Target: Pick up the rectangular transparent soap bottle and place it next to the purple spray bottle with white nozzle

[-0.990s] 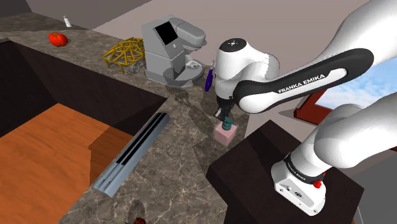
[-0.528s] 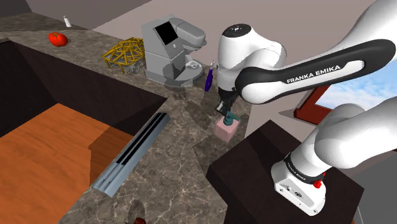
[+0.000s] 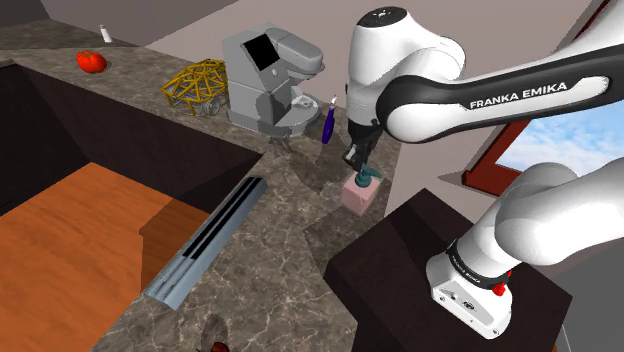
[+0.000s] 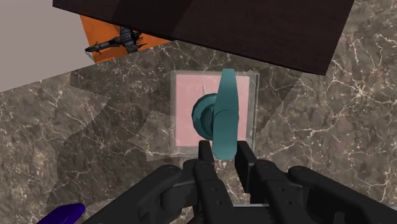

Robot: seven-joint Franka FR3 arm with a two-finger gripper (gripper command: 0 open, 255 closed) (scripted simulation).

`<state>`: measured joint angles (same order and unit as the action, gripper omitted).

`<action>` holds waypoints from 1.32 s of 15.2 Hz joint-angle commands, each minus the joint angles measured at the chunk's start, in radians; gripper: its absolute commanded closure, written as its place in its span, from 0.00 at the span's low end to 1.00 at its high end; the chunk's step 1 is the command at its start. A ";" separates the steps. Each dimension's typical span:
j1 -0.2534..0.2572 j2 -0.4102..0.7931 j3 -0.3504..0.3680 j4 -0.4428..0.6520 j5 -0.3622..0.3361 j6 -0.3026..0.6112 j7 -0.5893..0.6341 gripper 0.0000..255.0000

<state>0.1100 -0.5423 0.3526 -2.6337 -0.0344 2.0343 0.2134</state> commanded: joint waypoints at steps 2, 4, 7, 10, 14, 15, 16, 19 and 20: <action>0.002 -0.016 -0.006 0.034 0.002 -0.049 -0.009 1.00; 0.003 -0.027 -0.010 0.053 0.003 -0.079 -0.015 1.00; 0.003 -0.040 -0.017 0.085 0.003 -0.123 -0.024 1.00; 0.003 -0.051 -0.023 0.117 0.003 -0.165 -0.032 1.00; 0.002 -0.061 -0.030 0.163 0.002 -0.221 -0.043 1.00; 0.001 -0.063 -0.032 0.175 0.001 -0.235 -0.045 1.00; 0.001 -0.065 -0.034 0.188 0.000 -0.248 -0.047 1.00; -0.026 -0.033 -0.065 0.214 -0.029 -0.237 -0.087 1.00; -0.040 -0.014 -0.080 0.224 -0.043 -0.226 -0.105 1.00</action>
<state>0.0824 -0.5712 0.2869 -2.4236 -0.0642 1.8045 0.1268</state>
